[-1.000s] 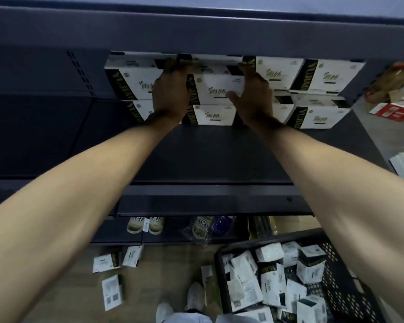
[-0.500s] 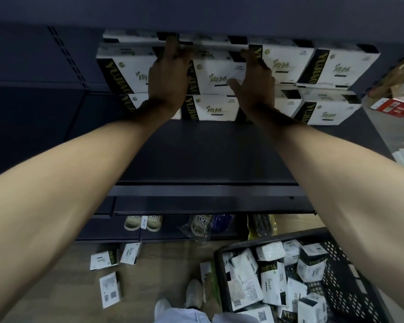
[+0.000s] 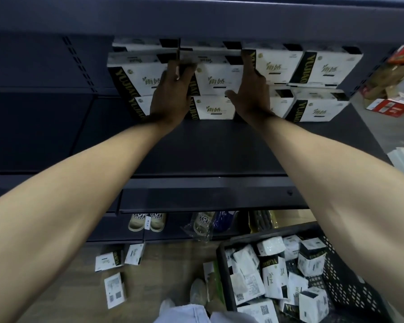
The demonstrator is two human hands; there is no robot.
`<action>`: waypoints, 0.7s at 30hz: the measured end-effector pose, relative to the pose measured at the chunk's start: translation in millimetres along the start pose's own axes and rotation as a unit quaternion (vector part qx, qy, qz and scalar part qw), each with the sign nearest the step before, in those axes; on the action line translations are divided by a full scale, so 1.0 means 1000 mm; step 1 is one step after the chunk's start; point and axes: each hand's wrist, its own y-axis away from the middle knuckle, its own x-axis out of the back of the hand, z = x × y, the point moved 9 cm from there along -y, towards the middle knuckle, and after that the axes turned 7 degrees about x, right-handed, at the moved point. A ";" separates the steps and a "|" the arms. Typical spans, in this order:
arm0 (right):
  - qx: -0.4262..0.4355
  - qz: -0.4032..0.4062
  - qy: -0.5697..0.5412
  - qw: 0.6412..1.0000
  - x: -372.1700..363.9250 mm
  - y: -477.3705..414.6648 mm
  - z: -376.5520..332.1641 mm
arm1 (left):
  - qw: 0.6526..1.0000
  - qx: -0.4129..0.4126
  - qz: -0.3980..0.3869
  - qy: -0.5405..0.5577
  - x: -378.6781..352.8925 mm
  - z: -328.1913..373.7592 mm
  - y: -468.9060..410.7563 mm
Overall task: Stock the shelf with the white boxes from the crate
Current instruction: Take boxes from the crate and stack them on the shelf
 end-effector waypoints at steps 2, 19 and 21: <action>-0.002 0.006 0.003 1.000 0.003 0.014 -0.004 | 1.000 -0.006 -0.024 -0.002 0.002 0.000 0.010; 0.024 -0.143 0.203 0.968 0.027 0.229 -0.071 | 0.994 -0.036 -0.092 -0.036 0.067 0.013 0.176; 0.004 -0.143 0.197 0.970 0.028 0.262 -0.067 | 0.992 -0.038 -0.115 -0.030 0.059 0.017 0.204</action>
